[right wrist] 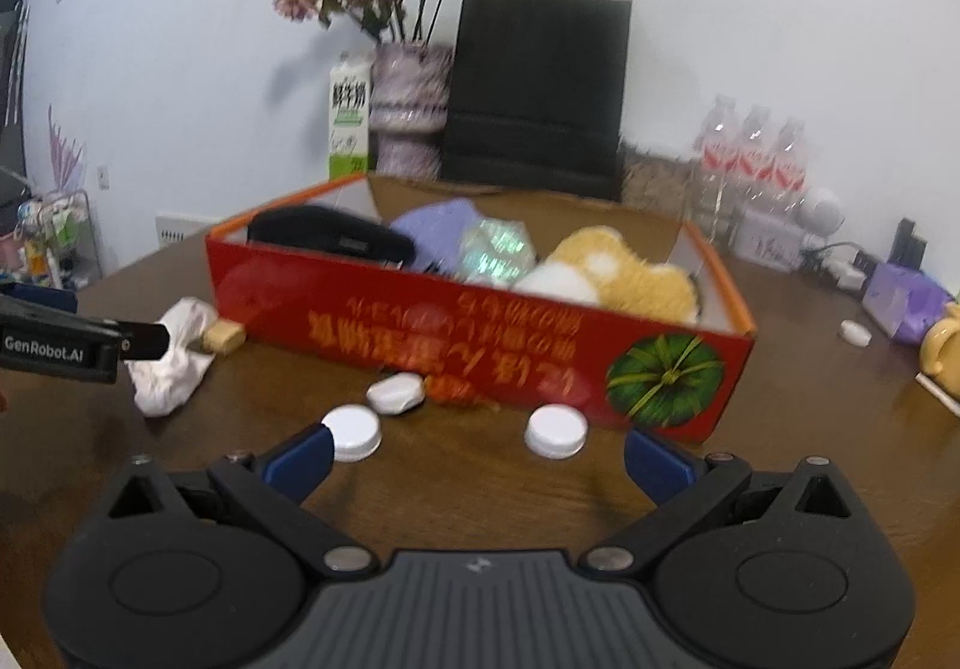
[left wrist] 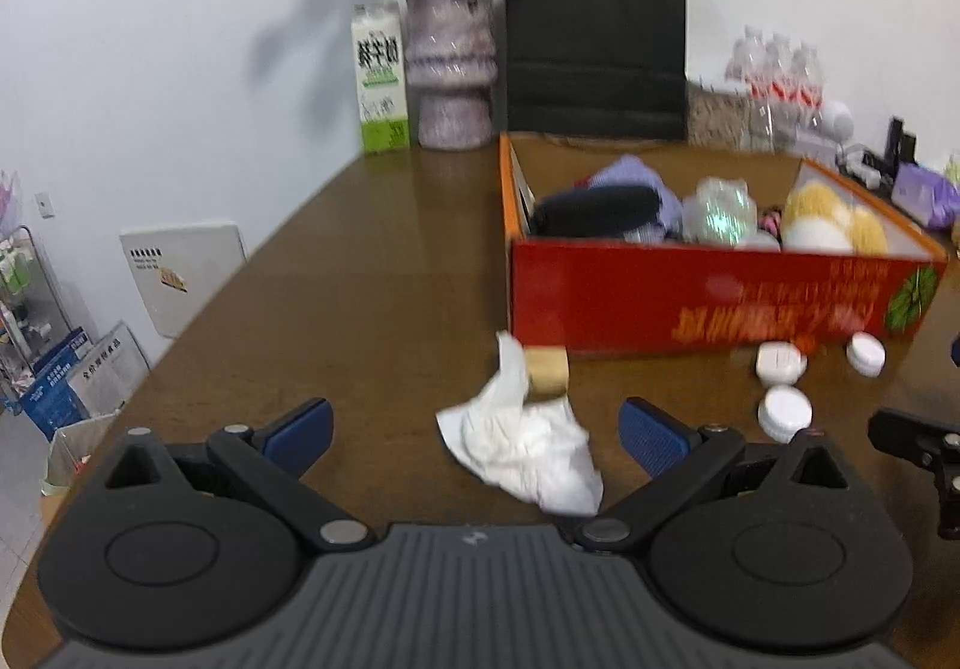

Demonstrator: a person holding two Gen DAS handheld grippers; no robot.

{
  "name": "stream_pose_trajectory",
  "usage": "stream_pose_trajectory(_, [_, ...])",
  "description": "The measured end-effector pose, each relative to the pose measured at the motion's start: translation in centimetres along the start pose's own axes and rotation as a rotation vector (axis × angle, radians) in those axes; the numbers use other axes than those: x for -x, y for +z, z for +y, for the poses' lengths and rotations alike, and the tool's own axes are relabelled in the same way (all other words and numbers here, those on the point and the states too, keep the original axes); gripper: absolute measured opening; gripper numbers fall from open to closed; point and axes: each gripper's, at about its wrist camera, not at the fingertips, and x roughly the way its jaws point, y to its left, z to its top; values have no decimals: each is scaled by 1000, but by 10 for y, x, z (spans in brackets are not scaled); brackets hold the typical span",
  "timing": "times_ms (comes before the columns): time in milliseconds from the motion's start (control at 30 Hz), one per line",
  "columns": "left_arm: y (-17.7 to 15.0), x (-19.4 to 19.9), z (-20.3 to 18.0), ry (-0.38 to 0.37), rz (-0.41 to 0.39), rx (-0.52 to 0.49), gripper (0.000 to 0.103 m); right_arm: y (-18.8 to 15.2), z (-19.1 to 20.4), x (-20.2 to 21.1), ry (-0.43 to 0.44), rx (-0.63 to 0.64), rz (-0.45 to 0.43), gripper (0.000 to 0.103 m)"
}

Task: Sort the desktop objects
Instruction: 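Grasp the white tissue with the left tool while the right tool grasps a white cap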

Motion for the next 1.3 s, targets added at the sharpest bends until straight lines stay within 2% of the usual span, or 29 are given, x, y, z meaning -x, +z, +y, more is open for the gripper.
stream_pose_trajectory(333, [-5, -28, -5, -7, 68, -10, 103, 1, 20, -31, 34, 30, 106, 103])
stream_pose_trajectory(467, [-6, -35, -1, -21, 84, 8, 103, 4, 15, -42, 73, -40, 138, 103])
stream_pose_trajectory(800, [-2, -42, 5, -45, 95, 27, 103, 10, 20, -53, 17, -78, 141, 103])
stream_pose_trajectory(1300, [-2, -42, 3, -40, 96, 27, 103, 12, 27, -53, 18, -76, 140, 103])
